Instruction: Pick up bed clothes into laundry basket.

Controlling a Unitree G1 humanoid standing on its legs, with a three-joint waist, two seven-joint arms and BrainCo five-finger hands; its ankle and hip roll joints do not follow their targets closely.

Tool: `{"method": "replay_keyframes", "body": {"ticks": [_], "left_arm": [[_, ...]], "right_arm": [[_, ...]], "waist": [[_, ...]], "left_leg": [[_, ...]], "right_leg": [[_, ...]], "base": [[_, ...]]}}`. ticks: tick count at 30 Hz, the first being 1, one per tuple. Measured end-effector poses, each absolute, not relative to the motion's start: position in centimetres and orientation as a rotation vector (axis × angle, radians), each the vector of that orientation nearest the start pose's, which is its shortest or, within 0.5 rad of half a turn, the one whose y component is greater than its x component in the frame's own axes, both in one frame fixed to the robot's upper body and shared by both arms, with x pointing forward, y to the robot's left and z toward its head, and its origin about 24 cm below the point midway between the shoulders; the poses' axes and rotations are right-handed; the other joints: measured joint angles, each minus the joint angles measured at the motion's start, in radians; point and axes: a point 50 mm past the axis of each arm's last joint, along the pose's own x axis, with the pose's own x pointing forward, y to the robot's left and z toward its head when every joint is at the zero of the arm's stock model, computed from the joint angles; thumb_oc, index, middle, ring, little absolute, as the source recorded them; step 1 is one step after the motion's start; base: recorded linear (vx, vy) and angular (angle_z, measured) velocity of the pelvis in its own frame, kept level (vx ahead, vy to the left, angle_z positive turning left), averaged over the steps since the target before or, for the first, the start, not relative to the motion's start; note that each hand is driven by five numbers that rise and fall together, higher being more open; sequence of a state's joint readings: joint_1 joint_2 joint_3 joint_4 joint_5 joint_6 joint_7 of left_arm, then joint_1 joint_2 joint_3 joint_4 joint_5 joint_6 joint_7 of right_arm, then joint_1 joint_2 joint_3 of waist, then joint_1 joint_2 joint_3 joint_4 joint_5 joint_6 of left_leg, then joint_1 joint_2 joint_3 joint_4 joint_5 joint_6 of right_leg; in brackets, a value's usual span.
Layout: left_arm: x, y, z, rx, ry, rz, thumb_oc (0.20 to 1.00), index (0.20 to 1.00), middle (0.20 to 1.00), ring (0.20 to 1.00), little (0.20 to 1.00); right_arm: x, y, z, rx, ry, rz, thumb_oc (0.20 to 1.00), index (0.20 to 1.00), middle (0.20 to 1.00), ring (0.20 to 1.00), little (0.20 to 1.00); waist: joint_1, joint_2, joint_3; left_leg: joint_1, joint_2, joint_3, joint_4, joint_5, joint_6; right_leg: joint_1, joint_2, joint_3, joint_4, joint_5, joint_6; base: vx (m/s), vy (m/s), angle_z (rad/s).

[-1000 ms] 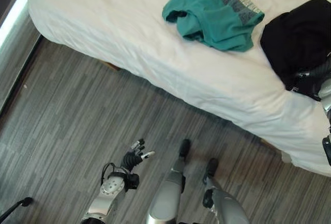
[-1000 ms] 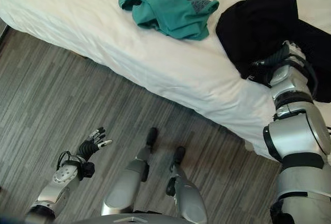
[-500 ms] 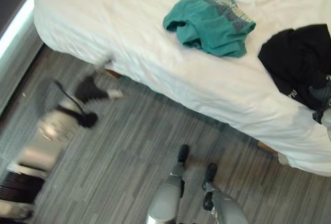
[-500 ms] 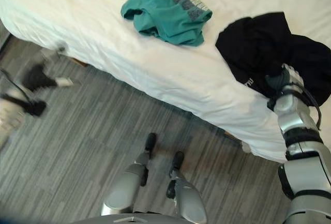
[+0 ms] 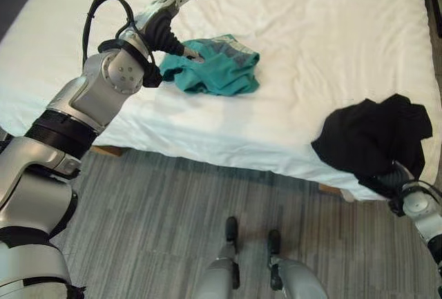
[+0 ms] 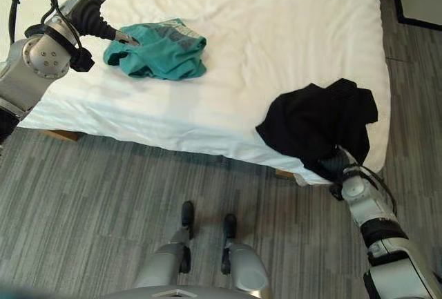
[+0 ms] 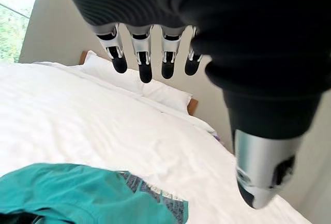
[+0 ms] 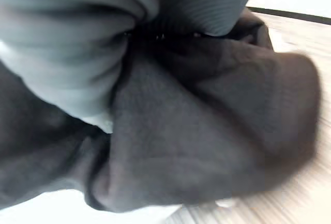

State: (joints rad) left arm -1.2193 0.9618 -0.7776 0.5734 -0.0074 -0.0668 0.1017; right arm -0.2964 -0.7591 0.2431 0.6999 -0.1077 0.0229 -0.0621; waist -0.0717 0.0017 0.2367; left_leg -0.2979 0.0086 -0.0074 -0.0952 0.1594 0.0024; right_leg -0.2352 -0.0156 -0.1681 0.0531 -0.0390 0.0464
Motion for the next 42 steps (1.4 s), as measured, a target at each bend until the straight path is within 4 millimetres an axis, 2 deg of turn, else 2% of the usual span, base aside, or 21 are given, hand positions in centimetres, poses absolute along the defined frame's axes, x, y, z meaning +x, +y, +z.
{"method": "replay_keyframes", "body": {"ticks": [2, 4, 7, 9, 12, 15, 16, 18, 22, 25, 26, 27, 35, 37, 39, 41, 42], "left_arm": [[38.5, 23.5, 29.8, 1.278, -0.385, 0.115, 1.000, 1.000, 1.000, 1.000, 1.000], [38.7, 24.1, 30.0, 1.277, -0.361, 0.155, 1.000, 1.000, 1.000, 1.000, 1.000], [39.0, 26.0, 30.2, 1.309, -0.295, 0.254, 1.000, 1.000, 1.000, 1.000, 1.000], [39.1, 26.4, 30.6, 1.320, -0.277, 0.284, 1.000, 1.000, 1.000, 1.000, 1.000], [38.9, 27.6, 32.4, 1.325, -0.259, 0.363, 1.000, 1.000, 1.000, 1.000, 1.000], [38.8, 28.1, 32.8, 1.319, -0.247, 0.385, 1.000, 1.000, 1.000, 1.000, 1.000], [38.8, 28.1, 32.8, 1.319, -0.247, 0.385, 1.000, 1.000, 1.000, 1.000, 1.000], [38.7, 28.7, 33.2, 1.310, -0.224, 0.413, 1.000, 1.000, 1.000, 1.000, 1.000], [39.2, 27.7, 32.8, 1.308, -0.226, 0.388, 1.000, 1.000, 1.000, 1.000, 1.000], [39.4, 27.2, 33.0, 1.311, -0.241, 0.389, 1.000, 1.000, 1.000, 1.000, 1.000], [39.5, 26.9, 33.4, 1.322, -0.243, 0.395, 0.426, 0.426, 0.426, 0.426, 0.426], [39.7, 26.7, 33.4, 1.331, -0.241, 0.397, 0.200, 0.200, 0.200, 0.200, 0.200], [40.0, 24.7, 33.6, 1.401, -0.295, 0.387, 0.200, 0.200, 0.200, 0.200, 0.200], [39.8, 24.6, 32.8, 1.398, -0.317, 0.362, 0.200, 0.200, 0.200, 0.200, 0.200], [38.2, 24.7, 30.3, 1.279, -0.381, 0.279, 0.200, 0.200, 0.200, 0.200, 0.200], [36.0, 23.8, 23.5, 1.015, -0.385, 0.089, 0.200, 0.200, 0.200, 0.200, 0.200], [36.1, 23.3, 21.8, 0.966, -0.353, 0.055, 0.200, 0.200, 0.200, 0.200, 0.200]], "right_arm": [[27.7, -32.4, 2.7, -0.921, 0.419, -0.092, 0.200, 0.200, 0.200, 0.200, 0.200], [27.5, -32.1, 2.7, -0.921, 0.409, -0.082, 0.200, 0.200, 0.200, 0.200, 0.200], [27.5, -31.5, 2.5, -0.910, 0.395, -0.062, 0.200, 0.200, 0.200, 0.200, 0.200], [27.5, -31.5, 2.6, -0.908, 0.392, -0.067, 0.200, 0.200, 0.200, 0.200, 0.200], [28.3, -30.6, 3.5, -0.906, 0.337, -0.046, 0.200, 0.200, 0.200, 0.200, 0.200], [28.5, -30.1, 3.9, -0.884, 0.304, -0.041, 0.200, 0.200, 0.200, 0.200, 0.200], [28.5, -30.1, 3.9, -0.884, 0.304, -0.041, 0.200, 0.200, 0.200, 0.200, 0.200], [29.0, -28.6, 4.6, -0.865, 0.239, -0.015, 0.200, 0.200, 0.200, 0.200, 0.200], [28.9, -27.4, 5.1, -0.856, 0.177, 0.014, 0.200, 0.200, 0.200, 0.200, 0.200], [29.6, -26.6, 5.9, -0.862, 0.135, 0.033, 0.200, 0.200, 0.200, 0.200, 0.200], [29.6, -26.2, 6.1, -0.860, 0.113, 0.044, 0.200, 0.200, 0.200, 0.200, 0.200], [29.6, -26.0, 6.2, -0.856, 0.103, 0.048, 0.200, 0.200, 0.200, 0.200, 0.200], [29.2, -25.3, 5.5, -0.828, 0.098, 0.049, 0.200, 0.200, 0.200, 0.200, 0.200], [29.1, -25.2, 5.7, -0.821, 0.088, 0.047, 0.200, 0.200, 0.200, 0.200, 0.200], [29.0, -25.2, 5.7, -0.790, 0.082, 0.026, 0.200, 0.200, 0.200, 0.200, 0.200], [27.8, -26.4, 4.9, -0.665, 0.115, -0.068, 0.200, 0.200, 0.200, 0.200, 0.200], [27.4, -26.8, 4.6, -0.654, 0.129, -0.081, 0.200, 0.200, 0.200, 0.200, 0.200]], "waist": [[-0.012, -0.004, 0.001], [-0.022, -0.010, 0.004], [-0.033, -0.034, 0.011], [-0.043, -0.050, 0.019], [-0.052, -0.077, 0.033], [-0.071, -0.105, 0.048], [-0.071, -0.105, 0.048], [-0.086, -0.137, 0.064], [-0.107, -0.168, 0.079], [-0.119, -0.191, 0.093], [-0.117, -0.192, 0.094], [-0.116, -0.192, 0.094], [-0.112, -0.193, 0.094], [-0.105, -0.191, 0.094], [-0.087, -0.183, 0.098], [-0.056, -0.164, 0.104], [-0.040, -0.148, 0.106]], "left_leg": [[-0.003, 0.004, 0.001, 0.000, 0.000, 0.000], [-0.011, 0.008, 0.005, 0.000, 0.000, 0.000], [-0.022, 0.014, 0.007, 0.000, 0.000, 0.000], [-0.026, 0.016, 0.011, 0.000, 0.000, 0.000], [-0.051, 0.020, 0.015, 0.000, 0.002, -0.003], [-0.070, 0.020, 0.018, 0.000, 0.002, -0.003], [-0.070, 0.020, 0.018, 0.000, 0.002, -0.003], [-0.099, 0.022, 0.024, 0.000, 0.005, 0.001], [-0.118, 0.022, 0.024, 0.000, 0.005, 0.000], [-0.149, 0.024, 0.035, 0.000, 0.005, 0.001], [-0.160, 0.024, 0.033, 0.000, 0.005, 0.001], [-0.164, 0.024, 0.031, 0.000, 0.005, 0.001], [-0.166, 0.021, 0.032, 0.000, 0.006, 0.001], [-0.152, 0.019, 0.036, 0.000, 0.007, 0.003], [-0.113, 0.014, 0.036, 0.000, 0.007, 0.003], [-0.056, 0.006, 0.022, 0.000, 0.006, 0.003], [-0.051, 0.006, 0.019, 0.000, 0.006, 0.002]], "right_leg": [[-0.004, 0.004, 0.002, 0.000, 0.000, 0.000], [-0.011, 0.009, 0.006, -0.003, 0.002, -0.003], [-0.021, 0.015, 0.006, -0.007, 0.005, -0.006], [-0.025, 0.018, 0.011, -0.014, 0.008, -0.008], [-0.046, 0.022, 0.013, -0.022, 0.018, -0.011], [-0.060, 0.023, 0.018, -0.037, 0.025, -0.010], [-0.060, 0.023, 0.018, -0.037, 0.025, -0.010], [-0.082, 0.026, 0.028, -0.058, 0.041, -0.008], [-0.099, 0.026, 0.033, -0.065, 0.044, -0.006], [-0.130, 0.027, 0.042, -0.075, 0.058, 0.002], [-0.141, 0.028, 0.041, -0.075, 0.058, 0.002], [-0.144, 0.028, 0.041, -0.075, 0.058, 0.002], [-0.140, 0.027, 0.041, -0.087, 0.065, 0.004], [-0.126, 0.025, 0.043, -0.091, 0.066, 0.005], [-0.081, 0.018, 0.043, -0.107, 0.070, 0.008], [-0.015, 0.009, 0.043, -0.129, 0.070, 0.008], [-0.006, 0.010, 0.037, -0.129, 0.070, 0.008]], "base": [[-0.01, -0.012, -0.07], [-0.01, -0.014, -0.06], [0.00, 0.000, 0.00], [-0.02, -0.019, -0.05], [-0.02, -0.011, -0.05], [-0.01, -0.007, -0.01], [-0.03, -0.021, -0.03], [-0.01, -0.009, -0.09], [-0.01, 0.002, -0.02], [-0.04, 0.006, -0.08], [-0.03, 0.007, -0.06], [-0.01, 0.007, 0.06], [0.00, 0.004, 0.01], [0.03, 0.017, -0.07], [0.01, 0.012, -0.11], [0.00, 0.008, 0.00], [0.02, 0.015, 0.20]]}}
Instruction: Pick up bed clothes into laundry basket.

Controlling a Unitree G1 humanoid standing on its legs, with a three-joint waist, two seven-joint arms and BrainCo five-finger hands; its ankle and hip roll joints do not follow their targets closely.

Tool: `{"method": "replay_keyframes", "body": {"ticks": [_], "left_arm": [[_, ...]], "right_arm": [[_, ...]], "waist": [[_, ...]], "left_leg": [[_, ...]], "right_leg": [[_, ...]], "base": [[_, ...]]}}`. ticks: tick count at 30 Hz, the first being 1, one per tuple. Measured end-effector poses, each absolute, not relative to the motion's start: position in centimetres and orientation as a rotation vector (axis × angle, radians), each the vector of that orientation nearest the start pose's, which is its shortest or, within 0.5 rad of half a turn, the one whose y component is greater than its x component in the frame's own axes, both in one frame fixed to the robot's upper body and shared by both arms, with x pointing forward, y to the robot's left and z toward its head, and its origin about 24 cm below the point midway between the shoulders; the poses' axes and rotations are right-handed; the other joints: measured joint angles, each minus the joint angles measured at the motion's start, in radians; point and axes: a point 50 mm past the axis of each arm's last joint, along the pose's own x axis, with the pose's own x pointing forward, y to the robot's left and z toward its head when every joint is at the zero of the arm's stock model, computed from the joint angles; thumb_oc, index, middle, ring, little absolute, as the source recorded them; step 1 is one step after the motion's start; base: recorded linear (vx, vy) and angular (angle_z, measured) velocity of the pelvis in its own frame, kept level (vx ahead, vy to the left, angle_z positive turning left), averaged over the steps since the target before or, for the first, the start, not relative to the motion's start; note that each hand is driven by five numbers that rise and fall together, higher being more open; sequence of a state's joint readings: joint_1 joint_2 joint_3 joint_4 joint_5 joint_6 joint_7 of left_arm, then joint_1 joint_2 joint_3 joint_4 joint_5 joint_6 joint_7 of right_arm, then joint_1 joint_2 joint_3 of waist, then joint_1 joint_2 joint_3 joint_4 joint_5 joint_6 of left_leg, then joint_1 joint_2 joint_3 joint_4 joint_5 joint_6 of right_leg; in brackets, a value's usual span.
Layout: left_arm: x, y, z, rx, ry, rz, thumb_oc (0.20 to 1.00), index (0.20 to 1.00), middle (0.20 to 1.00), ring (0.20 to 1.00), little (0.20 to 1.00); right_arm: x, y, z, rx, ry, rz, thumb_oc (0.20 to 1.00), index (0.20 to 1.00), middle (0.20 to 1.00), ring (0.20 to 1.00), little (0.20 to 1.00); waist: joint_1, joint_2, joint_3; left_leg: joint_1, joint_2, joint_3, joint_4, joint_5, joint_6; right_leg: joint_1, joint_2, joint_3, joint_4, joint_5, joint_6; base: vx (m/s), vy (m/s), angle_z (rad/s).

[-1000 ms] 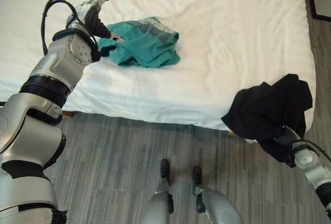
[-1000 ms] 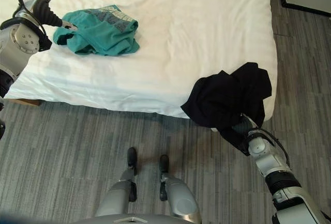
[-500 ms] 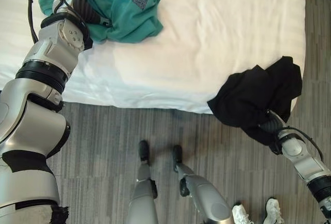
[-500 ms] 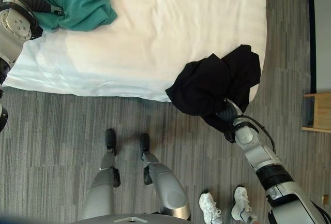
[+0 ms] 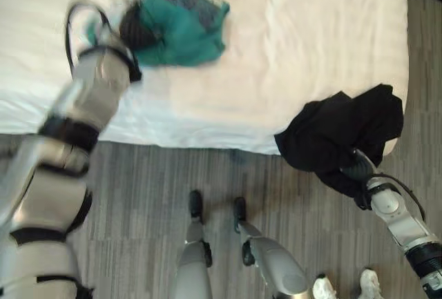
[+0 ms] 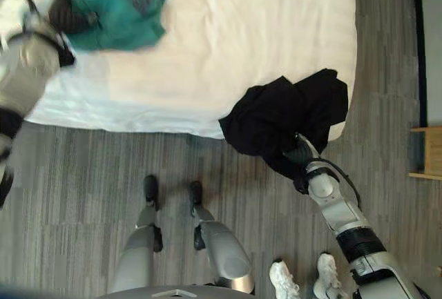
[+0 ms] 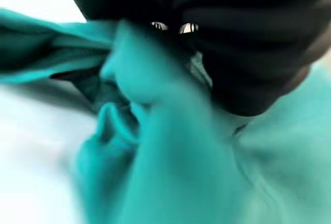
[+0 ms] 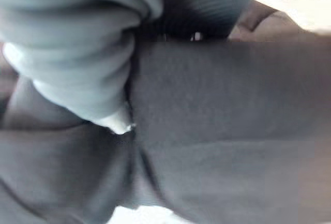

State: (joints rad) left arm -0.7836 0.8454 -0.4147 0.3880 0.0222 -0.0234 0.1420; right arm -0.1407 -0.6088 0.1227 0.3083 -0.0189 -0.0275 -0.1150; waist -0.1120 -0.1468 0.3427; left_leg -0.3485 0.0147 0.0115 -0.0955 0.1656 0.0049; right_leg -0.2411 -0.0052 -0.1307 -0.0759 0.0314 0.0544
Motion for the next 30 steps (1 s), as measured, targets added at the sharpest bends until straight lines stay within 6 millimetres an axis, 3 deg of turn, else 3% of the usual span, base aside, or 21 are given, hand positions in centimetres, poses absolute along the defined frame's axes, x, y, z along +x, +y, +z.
{"method": "replay_keyframes", "body": {"ticks": [2, 3, 4, 6, 9, 11, 14, 16, 18, 20, 24, 25, 27, 30], "left_arm": [[35.0, 23.5, 19.5, 0.814, -0.313, 0.023, 0.200, 0.200, 0.200, 0.200, 0.200], [32.3, 25.0, 16.5, 0.561, -0.282, 0.057, 0.200, 0.200, 0.200, 0.200, 0.200], [30.7, 25.8, 14.5, 0.471, -0.239, 0.084, 0.200, 0.200, 0.200, 0.200, 0.200], [27.7, 27.2, 10.0, 0.383, -0.086, 0.129, 0.200, 0.200, 0.200, 0.200, 0.200], [24.1, 28.5, 6.6, 0.252, 0.016, 0.223, 0.200, 0.200, 0.200, 0.200, 0.200], [23.0, 28.7, 6.4, 0.213, 0.009, 0.259, 0.200, 0.200, 0.200, 0.200, 0.200], [23.0, 28.3, 7.3, 0.177, -0.035, 0.246, 0.200, 0.200, 0.200, 0.200, 0.200], [22.7, 26.6, 8.5, 0.159, -0.103, 0.180, 0.200, 0.200, 0.200, 0.200, 0.200], [22.8, 25.1, 8.3, 0.075, -0.130, 0.156, 0.200, 0.200, 0.200, 0.200, 0.200], [22.6, 23.2, 6.9, 0.023, -0.092, 0.091, 0.200, 0.200, 0.200, 0.200, 0.200], [22.0, 22.7, 5.0, 0.002, -0.010, 0.070, 0.200, 0.200, 0.200, 0.200, 0.200], [20.3, 23.3, 3.0, 0.006, 0.092, 0.092, 0.200, 0.200, 0.200, 0.200, 0.200], [20.3, 23.7, 3.1, 0.019, 0.090, 0.144, 0.200, 0.200, 0.200, 0.200, 0.200], [20.3, 25.0, 3.5, 0.009, 0.052, 0.262, 0.200, 0.200, 0.200, 0.200, 0.200]], "right_arm": [[27.3, -26.4, 4.4, -0.558, 0.129, -0.088, 0.200, 0.200, 0.200, 0.200, 0.200], [27.7, -25.3, 5.3, -0.325, 0.056, -0.130, 0.200, 0.200, 0.200, 0.200, 0.200], [27.5, -24.6, 5.8, -0.234, 0.018, -0.135, 0.200, 0.200, 0.200, 0.200, 0.200], [26.5, -23.9, 6.2, -0.132, -0.014, -0.103, 0.200, 0.200, 0.200, 0.200, 0.200], [25.4, -23.9, 6.8, -0.039, -0.052, -0.074, 0.200, 0.200, 0.200, 0.200, 0.200], [25.2, -23.8, 7.6, 0.006, -0.091, -0.062, 0.200, 0.200, 0.200, 0.200, 0.200], [25.5, -23.4, 8.7, 0.042, -0.143, -0.015, 0.200, 0.200, 0.200, 0.200, 0.200], [25.0, -22.2, 10.5, 0.094, -0.227, 0.029, 0.200, 0.200, 0.200, 0.200, 0.200], [24.8, -21.0, 10.9, 0.115, -0.254, 0.088, 0.200, 0.200, 0.200, 0.200, 0.200], [24.1, -19.8, 8.8, 0.127, -0.170, 0.155, 0.200, 0.200, 0.200, 0.200, 0.200], [22.7, -20.2, 5.1, 0.147, 0.003, 0.123, 0.200, 0.200, 0.200, 0.200, 0.200], [20.7, -20.7, 2.8, 0.147, 0.128, 0.107, 0.200, 0.200, 0.200, 0.200, 0.200], [21.8, -21.2, 2.6, 0.129, 0.122, 0.023, 0.200, 0.200, 0.200, 0.200, 0.200], [23.4, -23.7, 3.1, 0.095, 0.094, -0.156, 0.200, 0.200, 0.200, 0.200, 0.200]], "waist": [[0.035, 0.013, 0.001], [0.042, 0.026, 0.009], [0.043, 0.035, 0.013], [0.063, 0.064, 0.025], [0.110, 0.095, 0.011], [0.122, 0.103, 0.001], [0.152, 0.118, -0.039], [0.151, 0.132, -0.069], [0.152, 0.137, -0.116], [0.148, 0.135, -0.227], [0.144, 0.132, -0.260], [0.143, 0.135, -0.299], [0.137, 0.143, -0.304], [0.127, 0.169, -0.301]], "left_leg": [[0.002, 0.005, -0.002, 0.000, -0.003, -0.004], [0.020, 0.002, -0.002, 0.000, -0.004, -0.005], [0.039, 0.001, 0.000, 0.000, -0.004, -0.005], [0.103, -0.001, -0.001, 0.000, -0.012, -0.016], [0.192, 0.000, -0.007, 0.000, -0.062, -0.033], [0.216, 0.000, -0.011, -0.001, -0.078, -0.030], [0.215, 0.002, 0.000, 0.000, -0.082, -0.026], [0.277, -0.005, 0.011, -0.001, -0.081, -0.026], [0.325, -0.018, 0.017, 0.000, -0.089, -0.012], [0.354, -0.031, 0.019, -0.001, -0.102, -0.005], [0.382, -0.034, 0.017, -0.001, -0.104, -0.001], [0.387, -0.029, 0.012, -0.004, -0.106, -0.002], [0.373, -0.029, 0.015, 0.000, -0.096, 0.012], [0.350, -0.029, 0.031, 0.000, -0.092, 0.016]], "right_leg": [[0.004, 0.006, -0.002, -0.004, -0.001, 0.001], [0.033, 0.005, -0.003, -0.021, 0.000, 0.000], [0.051, 0.003, -0.001, -0.021, 0.000, 0.000], [0.116, 0.000, -0.006, -0.022, -0.002, 0.000], [0.206, 0.000, -0.011, -0.023, -0.029, -0.007], [0.230, 0.000, -0.020, -0.023, -0.036, -0.014], [0.232, -0.007, -0.037, -0.006, -0.048, -0.019], [0.288, -0.019, -0.040, 0.011, -0.056, -0.010], [0.337, -0.032, -0.040, 0.009, -0.068, -0.001], [0.360, -0.047, -0.041, 0.016, -0.091, 0.013], [0.392, -0.048, -0.046, 0.010, -0.093, 0.013], [0.388, -0.045, -0.048, 0.029, -0.106, 0.011], [0.348, -0.043, -0.021, 0.068, -0.113, 0.006], [0.309, -0.046, 0.001, 0.098, -0.115, 0.008]], "base": [[0.05, 0.024, 0.09], [0.11, 0.035, -0.06], [0.11, 0.038, 0.03], [0.11, 0.019, 0.07], [0.09, 0.013, 0.07], [0.02, 0.006, 0.18], [0.10, 0.029, 0.17], [0.09, 0.009, 0.06], [0.03, 0.005, 0.00], [0.06, -0.004, 0.02], [0.02, -0.005, 0.01], [0.00, 0.000, 0.00], [-0.03, 0.042, -0.18], [-0.03, 0.001, -0.18]]}}
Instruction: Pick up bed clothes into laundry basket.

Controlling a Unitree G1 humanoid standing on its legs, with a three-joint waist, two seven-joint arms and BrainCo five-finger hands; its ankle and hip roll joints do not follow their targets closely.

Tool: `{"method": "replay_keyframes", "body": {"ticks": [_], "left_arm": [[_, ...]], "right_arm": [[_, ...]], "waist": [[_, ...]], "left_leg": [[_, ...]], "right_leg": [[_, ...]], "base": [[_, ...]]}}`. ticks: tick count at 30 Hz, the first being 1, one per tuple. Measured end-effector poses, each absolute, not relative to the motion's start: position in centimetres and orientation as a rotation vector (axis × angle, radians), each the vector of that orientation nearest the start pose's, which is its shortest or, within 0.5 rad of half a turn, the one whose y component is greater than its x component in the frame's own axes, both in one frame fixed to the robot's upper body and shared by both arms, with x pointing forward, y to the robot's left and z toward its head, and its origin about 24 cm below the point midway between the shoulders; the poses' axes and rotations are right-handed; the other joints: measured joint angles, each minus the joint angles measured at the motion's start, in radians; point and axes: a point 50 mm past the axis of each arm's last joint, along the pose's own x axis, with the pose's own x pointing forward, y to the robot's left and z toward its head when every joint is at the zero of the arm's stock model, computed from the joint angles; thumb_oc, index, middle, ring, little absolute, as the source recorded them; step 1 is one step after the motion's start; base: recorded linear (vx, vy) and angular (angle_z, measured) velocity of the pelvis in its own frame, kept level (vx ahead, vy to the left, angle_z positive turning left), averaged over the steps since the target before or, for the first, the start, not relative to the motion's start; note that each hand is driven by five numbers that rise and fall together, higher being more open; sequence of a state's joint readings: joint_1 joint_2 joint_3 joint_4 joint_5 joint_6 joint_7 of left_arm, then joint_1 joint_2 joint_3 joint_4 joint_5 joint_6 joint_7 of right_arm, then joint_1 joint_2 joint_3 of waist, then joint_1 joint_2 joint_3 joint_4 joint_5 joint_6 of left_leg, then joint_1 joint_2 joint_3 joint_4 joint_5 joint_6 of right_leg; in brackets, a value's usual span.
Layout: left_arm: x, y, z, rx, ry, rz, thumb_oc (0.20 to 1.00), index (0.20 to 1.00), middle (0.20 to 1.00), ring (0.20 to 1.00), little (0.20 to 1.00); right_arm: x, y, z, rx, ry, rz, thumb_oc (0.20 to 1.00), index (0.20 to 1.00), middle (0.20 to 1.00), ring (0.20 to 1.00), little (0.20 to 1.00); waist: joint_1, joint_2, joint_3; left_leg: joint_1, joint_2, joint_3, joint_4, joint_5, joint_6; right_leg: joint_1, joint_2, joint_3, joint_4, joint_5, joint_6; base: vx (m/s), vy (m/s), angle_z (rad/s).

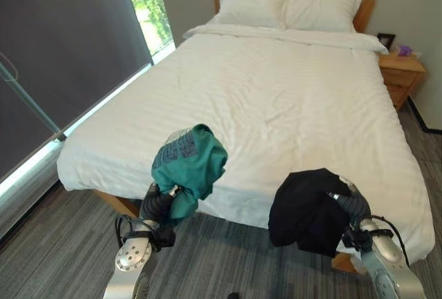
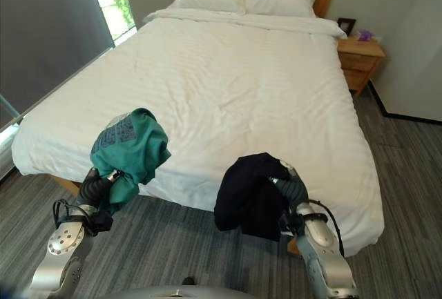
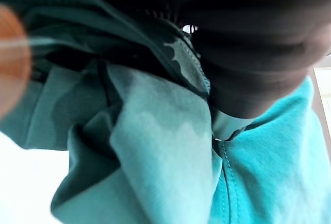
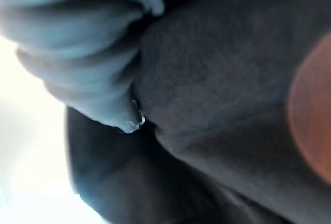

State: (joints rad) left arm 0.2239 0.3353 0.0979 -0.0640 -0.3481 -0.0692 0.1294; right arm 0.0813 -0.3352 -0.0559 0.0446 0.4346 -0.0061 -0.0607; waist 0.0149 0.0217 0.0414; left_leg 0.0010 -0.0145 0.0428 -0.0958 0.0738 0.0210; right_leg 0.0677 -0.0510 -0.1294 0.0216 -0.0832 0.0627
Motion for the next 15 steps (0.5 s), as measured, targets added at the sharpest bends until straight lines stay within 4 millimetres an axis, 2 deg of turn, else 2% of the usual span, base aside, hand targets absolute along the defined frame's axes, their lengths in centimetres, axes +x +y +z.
{"method": "replay_keyframes", "body": {"ticks": [3, 6, 8, 9, 10, 11, 12, 13, 14, 15], "left_arm": [[19.9, 26.4, 2.7, -0.005, 0.075, 0.380, 0.200, 0.200, 0.200, 0.200, 0.200], [19.8, 26.9, 2.6, -0.002, 0.083, 0.418, 0.200, 0.200, 0.200, 0.200, 0.200], [19.7, 28.0, 3.1, 0.006, 0.059, 0.481, 0.200, 0.200, 0.200, 0.200, 0.200], [19.9, 28.5, 3.7, 0.007, 0.031, 0.509, 0.200, 0.200, 0.200, 0.200, 0.200], [20.0, 28.5, 3.8, 0.007, 0.029, 0.511, 0.200, 0.200, 0.200, 0.200, 0.200], [19.7, 29.9, 4.5, 0.010, -0.009, 0.593, 0.200, 0.200, 0.200, 0.200, 0.200], [20.2, 29.6, 4.8, 0.003, -0.029, 0.586, 0.200, 0.200, 0.200, 0.200, 0.200], [20.6, 29.2, 5.2, -0.013, -0.056, 0.580, 0.200, 0.200, 0.200, 0.200, 0.200], [20.9, 28.8, 5.3, -0.022, -0.071, 0.574, 0.200, 0.200, 0.200, 0.200, 0.200], [21.9, 28.4, 6.1, -0.018, -0.111, 0.560, 0.200, 0.200, 0.200, 0.200, 0.200]], "right_arm": [[23.2, -25.1, 3.5, 0.086, 0.070, -0.229, 0.200, 0.200, 0.200, 0.200, 0.200], [22.7, -26.3, 3.6, 0.080, 0.062, -0.282, 0.200, 0.200, 0.200, 0.200, 0.200], [22.2, -27.3, 3.8, 0.066, 0.053, -0.337, 0.200, 0.200, 0.200, 0.200, 0.200], [22.1, -27.5, 3.8, 0.055, 0.048, -0.354, 0.200, 0.200, 0.200, 0.200, 0.200], [22.1, -27.5, 3.9, 0.056, 0.047, -0.355, 0.200, 0.200, 0.200, 0.200, 0.200], [22.8, -26.9, 4.3, 0.064, 0.012, -0.349, 0.200, 0.200, 0.200, 0.200, 0.200], [22.7, -27.5, 4.8, 0.049, -0.015, -0.370, 0.200, 0.200, 0.200, 0.200, 0.200], [22.9, -28.0, 5.4, 0.039, -0.042, -0.394, 0.200, 0.200, 0.200, 0.200, 0.200], [23.1, -28.4, 5.8, 0.040, -0.059, -0.416, 0.200, 0.200, 0.200, 0.200, 0.200], [23.3, -29.0, 6.8, 0.016, -0.106, -0.436, 0.200, 0.200, 0.200, 0.200, 0.200]], "waist": [[-0.010, 0.006, 0.004], [-0.021, 0.008, 0.011], [-0.036, 0.002, 0.015], [-0.047, -0.022, 0.033], [-0.046, -0.025, 0.036], [-0.032, -0.082, 0.069], [-0.040, -0.101, 0.083], [-0.043, -0.088, 0.085], [-0.041, -0.084, 0.086], [-0.045, -0.072, 0.091]], "left_leg": [[0.000, -0.001, -0.001, 0.000, -0.005, -0.007], [0.003, 0.003, 0.006, 0.000, -0.006, -0.009], [0.007, 0.013, 0.052, 0.002, -0.009, -0.021], [0.002, 0.006, 0.054, 0.053, 0.000, -0.022], [0.001, 0.006, 0.053, 0.057, 0.000, -0.022], [-0.043, -0.017, -0.056, 0.207, -0.030, -0.030], [-0.042, -0.028, -0.153, 0.224, -0.048, -0.050], [-0.044, -0.058, -0.313, 0.230, -0.078, -0.046], [-0.033, -0.083, -0.414, 0.226, -0.081, -0.045], [-0.033, -0.136, -0.518, 0.224, -0.097, -0.019]], "right_leg": [[-0.016, -0.003, 0.004, 0.023, -0.015, 0.002], [-0.039, -0.003, 0.015, 0.058, -0.035, -0.003], [-0.080, 0.005, 0.062, 0.115, -0.062, -0.017], [-0.095, 0.002, 0.109, 0.133, -0.064, -0.012], [-0.095, 0.002, 0.114, 0.134, -0.064, -0.011], [-0.101, -0.010, 0.232, 0.134, -0.043, -0.022], [-0.111, 0.005, 0.294, 0.135, -0.035, -0.017], [-0.118, 0.027, 0.367, 0.125, -0.018, -0.013], [-0.128, 0.035, 0.416, 0.119, -0.012, -0.006], [-0.165, 0.054, 0.543, 0.116, 0.010, 0.011]], "base": [[-0.01, -0.050, -0.02], [-0.01, -0.121, -0.15], [-0.07, -0.030, -0.57], [-0.05, 0.053, -0.38], [-0.02, 0.035, -1.55], [0.05, 0.010, -2.04], [0.08, 0.038, -2.64], [0.10, 0.070, -1.86], [-0.02, 0.176, -2.46], [-0.05, 0.234, -2.28]]}}
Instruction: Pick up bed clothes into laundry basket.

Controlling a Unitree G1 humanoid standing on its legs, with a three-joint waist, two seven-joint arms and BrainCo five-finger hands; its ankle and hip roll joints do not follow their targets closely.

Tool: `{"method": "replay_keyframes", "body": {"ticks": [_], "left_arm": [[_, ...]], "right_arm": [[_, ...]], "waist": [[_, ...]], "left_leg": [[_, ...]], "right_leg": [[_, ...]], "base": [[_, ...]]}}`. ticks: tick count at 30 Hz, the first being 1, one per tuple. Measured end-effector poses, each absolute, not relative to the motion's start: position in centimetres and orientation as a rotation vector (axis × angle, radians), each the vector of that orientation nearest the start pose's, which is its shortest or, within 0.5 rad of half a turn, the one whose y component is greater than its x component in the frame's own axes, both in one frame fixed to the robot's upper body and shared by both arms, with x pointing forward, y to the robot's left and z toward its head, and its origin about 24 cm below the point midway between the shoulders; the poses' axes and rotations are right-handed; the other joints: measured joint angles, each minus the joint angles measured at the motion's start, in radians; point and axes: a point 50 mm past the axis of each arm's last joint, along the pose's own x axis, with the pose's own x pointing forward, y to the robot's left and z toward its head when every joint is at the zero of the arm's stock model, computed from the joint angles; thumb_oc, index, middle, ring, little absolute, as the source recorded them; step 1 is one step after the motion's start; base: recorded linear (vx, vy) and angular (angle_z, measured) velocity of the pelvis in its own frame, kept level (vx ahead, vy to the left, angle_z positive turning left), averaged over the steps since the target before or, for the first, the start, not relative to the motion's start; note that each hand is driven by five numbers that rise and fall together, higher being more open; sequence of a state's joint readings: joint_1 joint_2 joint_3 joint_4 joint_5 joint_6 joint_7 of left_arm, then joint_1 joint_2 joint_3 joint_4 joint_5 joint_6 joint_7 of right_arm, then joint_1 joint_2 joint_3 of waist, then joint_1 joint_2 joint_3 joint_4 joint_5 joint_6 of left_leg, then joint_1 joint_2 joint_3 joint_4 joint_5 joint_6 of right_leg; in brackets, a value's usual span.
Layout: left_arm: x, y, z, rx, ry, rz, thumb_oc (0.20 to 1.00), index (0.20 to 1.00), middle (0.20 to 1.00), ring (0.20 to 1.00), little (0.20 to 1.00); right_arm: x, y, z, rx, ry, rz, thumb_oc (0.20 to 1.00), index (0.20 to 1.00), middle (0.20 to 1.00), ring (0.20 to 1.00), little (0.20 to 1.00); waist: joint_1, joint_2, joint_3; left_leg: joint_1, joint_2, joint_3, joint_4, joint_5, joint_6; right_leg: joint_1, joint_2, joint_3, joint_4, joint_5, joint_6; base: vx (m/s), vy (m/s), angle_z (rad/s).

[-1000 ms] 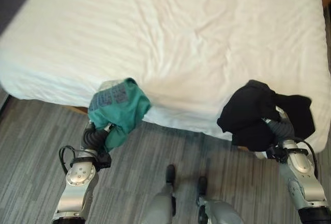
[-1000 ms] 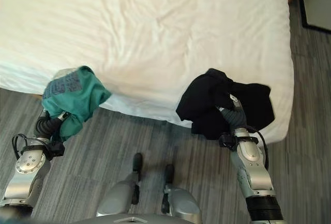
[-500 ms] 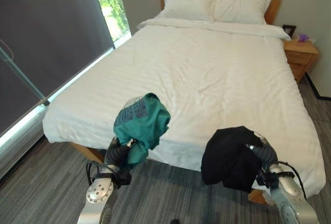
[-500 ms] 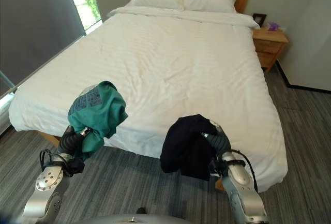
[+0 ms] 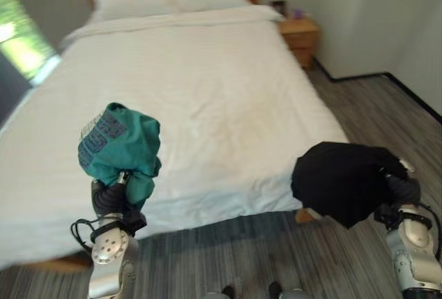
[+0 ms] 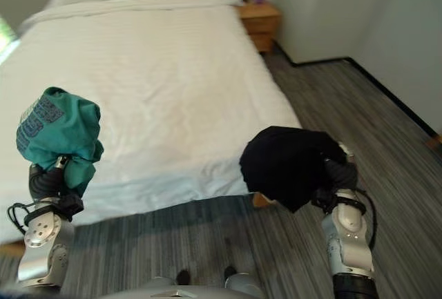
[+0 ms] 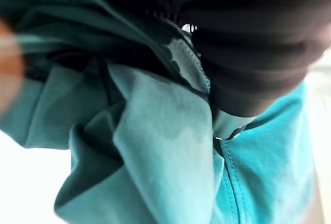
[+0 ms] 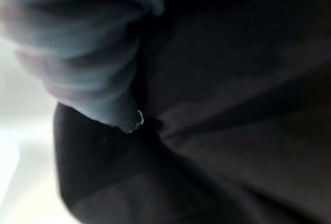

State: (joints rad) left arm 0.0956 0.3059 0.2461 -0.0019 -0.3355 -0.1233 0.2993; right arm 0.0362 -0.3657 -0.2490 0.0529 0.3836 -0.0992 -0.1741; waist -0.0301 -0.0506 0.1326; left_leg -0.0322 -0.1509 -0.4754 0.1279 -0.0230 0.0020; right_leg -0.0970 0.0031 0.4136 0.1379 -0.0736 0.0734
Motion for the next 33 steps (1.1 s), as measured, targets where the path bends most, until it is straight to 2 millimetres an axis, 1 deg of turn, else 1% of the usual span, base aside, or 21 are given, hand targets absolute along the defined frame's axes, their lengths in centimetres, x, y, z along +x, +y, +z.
{"method": "replay_keyframes", "body": {"ticks": [1, 2, 3, 5, 6, 8, 9, 10, 11, 12, 13, 14, 16, 18, 20, 22, 24, 25, 28, 30, 33], "left_arm": [[22.2, 28.2, 6.5, -0.021, -0.125, 0.547, 0.200, 0.200, 0.200, 0.200, 0.200], [22.2, 27.9, 6.8, -0.029, -0.143, 0.534, 0.200, 0.200, 0.200, 0.200, 0.200], [22.1, 28.1, 7.3, -0.023, -0.168, 0.536, 0.200, 0.200, 0.200, 0.200, 0.200], [22.7, 28.2, 7.6, -0.016, -0.178, 0.522, 0.200, 0.200, 0.200, 0.200, 0.200], [22.2, 29.2, 8.2, 0.042, -0.185, 0.520, 0.200, 0.200, 0.200, 0.200, 0.200], [22.3, 30.1, 8.8, 0.068, -0.201, 0.533, 0.200, 0.200, 0.200, 0.200, 0.200], [22.8, 29.5, 8.5, 0.030, -0.204, 0.527, 0.200, 0.200, 0.200, 0.200, 0.200], [22.0, 29.4, 7.3, 0.002, -0.168, 0.556, 0.200, 0.200, 0.200, 0.200, 0.200], [21.6, 29.4, 7.0, 0.009, -0.155, 0.555, 0.200, 0.200, 0.200, 0.200, 0.200], [21.9, 29.2, 7.2, 0.000, -0.161, 0.551, 0.200, 0.200, 0.200, 0.200, 0.200], [21.7, 29.3, 7.0, -0.008, -0.159, 0.561, 0.200, 0.200, 0.200, 0.200, 0.200], [21.1, 29.8, 6.7, 0.005, -0.142, 0.581, 0.200, 0.200, 0.200, 0.200, 0.200], [20.9, 29.9, 6.7, 0.011, -0.139, 0.582, 0.200, 0.200, 0.200, 0.200, 0.200], [21.9, 29.0, 6.8, -0.010, -0.149, 0.543, 0.200, 0.200, 0.200, 0.200, 0.200], [23.2, 27.7, 7.3, -0.025, -0.173, 0.471, 0.200, 0.200, 0.200, 0.200, 0.200], [22.9, 27.5, 6.8, -0.019, -0.148, 0.453, 0.200, 0.200, 0.200, 0.200, 0.200], [22.6, 26.9, 6.0, -0.028, -0.115, 0.427, 0.200, 0.200, 0.200, 0.200, 0.200], [22.9, 25.7, 5.3, -0.042, -0.088, 0.365, 0.200, 0.200, 0.200, 0.200, 0.200], [23.0, 25.3, 5.3, -0.040, -0.088, 0.330, 0.200, 0.200, 0.200, 0.200, 0.200], [23.0, 25.0, 5.3, -0.037, -0.086, 0.312, 0.200, 0.200, 0.200, 0.200, 0.200], [22.9, 24.9, 5.0, -0.035, -0.066, 0.292, 0.200, 0.200, 0.200, 0.200, 0.200]], "right_arm": [[22.7, -29.5, 6.9, 0.000, -0.106, -0.444, 0.200, 0.200, 0.200, 0.200, 0.200], [21.9, -29.9, 7.2, -0.002, -0.120, -0.465, 0.200, 0.200, 0.200, 0.200, 0.200], [21.2, -30.0, 6.7, 0.020, -0.114, -0.496, 0.200, 0.200, 0.200, 0.200, 0.200], [20.0, -30.3, 5.4, 0.037, -0.060, -0.538, 0.200, 0.200, 0.200, 0.200, 0.200], [19.6, -29.5, 4.5, 0.078, -0.040, -0.547, 0.200, 0.200, 0.200, 0.200, 0.200], [19.8, -29.0, 4.6, 0.073, -0.044, -0.532, 0.200, 0.200, 0.200, 0.200, 0.200], [19.6, -29.3, 4.5, 0.073, -0.039, -0.560, 0.200, 0.200, 0.200, 0.200, 0.200], [20.7, -28.2, 4.7, 0.092, -0.053, -0.522, 0.200, 0.200, 0.200, 0.200, 0.200], [20.8, -28.0, 4.9, 0.080, -0.055, -0.492, 0.200, 0.200, 0.200, 0.200, 0.200], [20.6, -27.9, 4.7, 0.079, -0.049, -0.494, 0.200, 0.200, 0.200, 0.200, 0.200], [21.0, -27.4, 4.6, 0.073, -0.041, -0.471, 0.200, 0.200, 0.200, 0.200, 0.200], [21.9, -26.1, 4.7, 0.078, -0.048, -0.414, 0.200, 0.200, 0.200, 0.200, 0.200], [22.4, -25.7, 5.1, 0.074, -0.063, -0.375, 0.200, 0.200, 0.200, 0.200, 0.200], [21.4, -26.3, 4.3, 0.057, -0.023, -0.393, 0.200, 0.200, 0.200, 0.200, 0.200], [20.7, -26.8, 3.8, 0.052, 0.008, -0.411, 0.200, 0.200, 0.200, 0.200, 0.200], [21.2, -26.6, 3.9, 0.056, 0.002, -0.395, 0.200, 0.200, 0.200, 0.200, 0.200], [21.1, -26.8, 3.8, 0.051, 0.010, -0.394, 0.200, 0.200, 0.200, 0.200, 0.200], [20.9, -27.6, 3.8, 0.039, 0.016, -0.410, 0.200, 0.200, 0.200, 0.200, 0.200], [20.5, -27.9, 3.6, 0.026, 0.029, -0.411, 0.200, 0.200, 0.200, 0.200, 0.200], [21.0, -26.9, 3.5, 0.010, 0.045, -0.342, 0.200, 0.200, 0.200, 0.200, 0.200], [21.2, -25.9, 3.1, 0.034, 0.053, -0.306, 0.200, 0.200, 0.200, 0.200, 0.200]], "waist": [[-0.032, 0.002, 0.009], [-0.054, 0.034, 0.001], [-0.042, 0.023, 0.007], [-0.078, 0.007, 0.017], [-0.094, -0.012, 0.023], [-0.061, 0.012, 0.047], [-0.065, 0.028, 0.055], [-0.025, 0.079, 0.078], [0.001, 0.092, 0.077], [-0.013, 0.094, 0.080], [0.017, 0.093, 0.082], [0.052, 0.076, 0.075], [0.056, 0.066, 0.072], [0.034, 0.067, 0.067], [0.029, 0.043, 0.062], [0.063, 0.030, 0.062], [0.081, -0.003, 0.043], [0.085, -0.014, 0.031], [0.073, 0.021, 0.012], [0.077, 0.027, 0.010], [0.060, 0.032, 0.012]], "left_leg": [[0.004, -0.012, 0.013, -0.006, -0.005, 0.015], [0.009, 0.007, 0.087, -0.043, -0.027, 0.035], [0.014, 0.027, 0.170, -0.089, -0.008, 0.047], [0.021, 0.017, 0.252, -0.097, -0.005, 0.060], [-0.002, 0.033, 0.437, -0.074, -0.018, 0.073], [-0.047, 0.061, 0.522, -0.035, -0.035, 0.089], [-0.045, 0.084, 0.559, -0.030, -0.036, 0.090], [0.012, 0.130, 0.634, -0.054, -0.045, 0.093], [0.031, 0.135, 0.631, -0.076, -0.049, 0.080], [0.017, 0.138, 0.639, -0.055, -0.048, 0.082], [0.027, 0.147, 0.707, -0.059, -0.048, 0.082], [0.036, 0.143, 0.736, -0.056, -0.048, 0.082], [0.034, 0.137, 0.735, -0.092, -0.015, 0.041], [0.006, 0.153, 0.695, -0.083, 0.018, 0.017], [-0.030, 0.197, 0.637, -0.074, 0.067, -0.023], [-0.044, 0.234, 0.600, -0.040, 0.108, -0.051], [-0.087, 0.217, 0.492, -0.023, 0.141, -0.056], [-0.100, 0.164, 0.416, -0.023, 0.118, -0.085], [-0.093, 0.149, 0.461, -0.034, 0.122, -0.065], [-0.071, 0.156, 0.409, -0.070, 0.101, -0.060], [-0.016, 0.163, 0.426, -0.130, 0.092, -0.045]], "right_leg": [[-0.011, 0.009, 0.039, -0.013, 0.023, 0.018], [-0.018, 0.024, 0.086, -0.054, 0.058, 0.043], [-0.026, 0.015, 0.139, -0.073, 0.081, 0.076], [-0.040, -0.018, 0.103, -0.093, 0.094, 0.089], [-0.095, -0.030, 0.016, -0.132, 0.183, 0.056], [-0.154, -0.053, -0.227, -0.081, 0.150, 0.088], [-0.138, -0.105, -0.480, -0.016, 0.111, 0.059], [-0.058, -0.164, -0.722, 0.067, 0.057, 0.025], [0.006, -0.193, -0.739, 0.065, 0.058, 0.049], [0.065, -0.216, -0.725, 0.068, 0.024, 0.091], [0.091, -0.250, -0.743, 0.157, -0.024, 0.098], [0.147, -0.263, -0.730, 0.101, 0.018, 0.104], [0.214, -0.242, -0.737, -0.052, 0.018, 0.127], [0.243, -0.202, -0.726, -0.092, 0.008, 0.113], [0.240, -0.145, -0.690, -0.102, -0.034, 0.061], [0.214, -0.117, -0.646, -0.084, -0.056, 0.014], [0.195, -0.110, -0.617, -0.084, -0.058, -0.014], [0.184, -0.114, -0.600, -0.085, -0.045, -0.035], [0.167, -0.069, -0.602, -0.076, -0.029, -0.037], [0.119, -0.054, -0.544, -0.044, -0.038, -0.032], [0.136, -0.052, -0.506, -0.071, -0.006, -0.016]], "base": [[-0.11, 0.200, -2.21], [-0.07, 0.155, -1.80], [-0.08, 0.102, -1.83], [-0.23, 0.091, -1.94], [-0.32, 0.031, -2.65], [-0.18, 0.038, -2.27], [-0.13, 0.035, -2.10], [-0.17, -0.001, -2.39], [-0.17, 0.015, -2.06], [-0.13, -0.022, -1.19], [-0.05, -0.076, -1.32], [0.00, -0.216, -1.57], [0.03, -0.334, -0.73], [0.02, -0.226, 0.62], [0.03, -0.222, 0.74], [0.03, -0.157, -0.31], [0.06, -0.105, -0.25], [0.07, -0.046, -0.05], [0.09, -0.062, -0.04], [0.06, 0.024, -0.60], [0.09, 0.082, -0.60]]}}
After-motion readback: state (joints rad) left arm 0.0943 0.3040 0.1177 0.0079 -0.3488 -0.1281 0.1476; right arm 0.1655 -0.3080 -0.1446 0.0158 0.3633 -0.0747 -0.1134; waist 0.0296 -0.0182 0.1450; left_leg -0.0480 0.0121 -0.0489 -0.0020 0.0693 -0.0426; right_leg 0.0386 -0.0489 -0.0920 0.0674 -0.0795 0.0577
